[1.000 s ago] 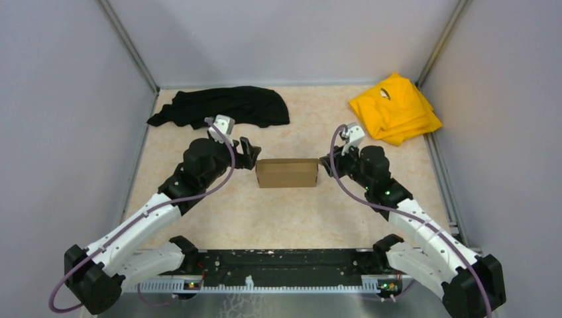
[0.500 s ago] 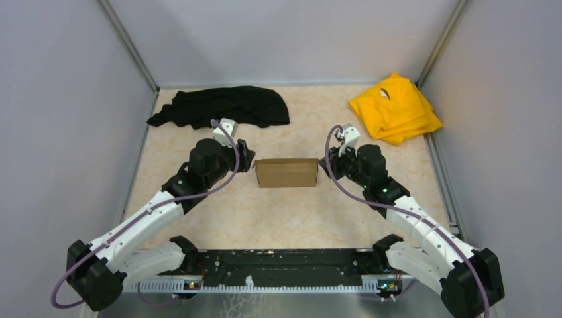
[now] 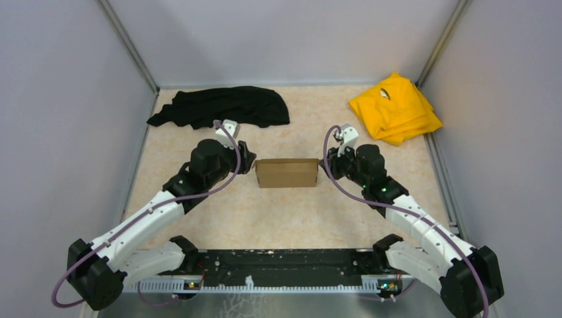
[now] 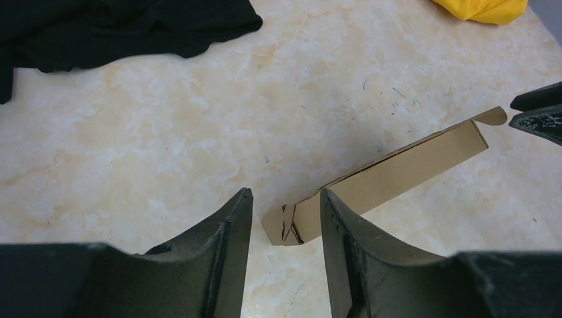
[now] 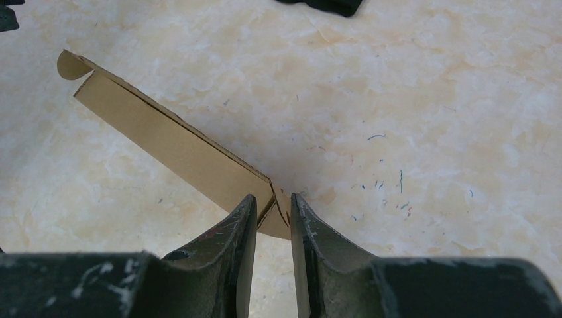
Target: Fold the paper box
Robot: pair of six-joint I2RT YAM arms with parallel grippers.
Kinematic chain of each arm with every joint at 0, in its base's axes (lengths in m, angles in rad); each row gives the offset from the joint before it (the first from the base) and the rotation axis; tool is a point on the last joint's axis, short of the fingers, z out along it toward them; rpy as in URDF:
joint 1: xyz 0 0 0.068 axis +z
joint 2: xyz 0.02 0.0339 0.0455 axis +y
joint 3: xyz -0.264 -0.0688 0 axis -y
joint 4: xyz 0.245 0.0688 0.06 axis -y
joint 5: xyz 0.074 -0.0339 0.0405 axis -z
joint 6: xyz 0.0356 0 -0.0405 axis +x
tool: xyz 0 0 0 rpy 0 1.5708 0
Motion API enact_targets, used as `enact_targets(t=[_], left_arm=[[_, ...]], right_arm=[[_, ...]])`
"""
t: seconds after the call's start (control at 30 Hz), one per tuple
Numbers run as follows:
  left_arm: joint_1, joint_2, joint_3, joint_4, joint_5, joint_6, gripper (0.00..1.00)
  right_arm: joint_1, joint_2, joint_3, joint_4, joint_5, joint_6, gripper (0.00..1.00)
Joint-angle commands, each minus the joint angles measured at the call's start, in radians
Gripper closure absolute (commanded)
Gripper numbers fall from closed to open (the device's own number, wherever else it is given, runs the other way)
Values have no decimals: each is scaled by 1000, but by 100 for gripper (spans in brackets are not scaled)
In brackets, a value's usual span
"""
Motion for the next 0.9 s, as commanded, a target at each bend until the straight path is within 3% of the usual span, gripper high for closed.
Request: enact_targets(t=[0.0,0.17,0.87], left_arm=[[-10,-20,-26,14,36,-19,54],[-22,-14,-39,10,52,-52,63],[-54,8,-48,-32,-9,-70,67]], right_arm=[[7,-9,62,31,7,-12,75],[7,-17,63,25,5,-11,76],[7,-2,63,34,-2,-12,78]])
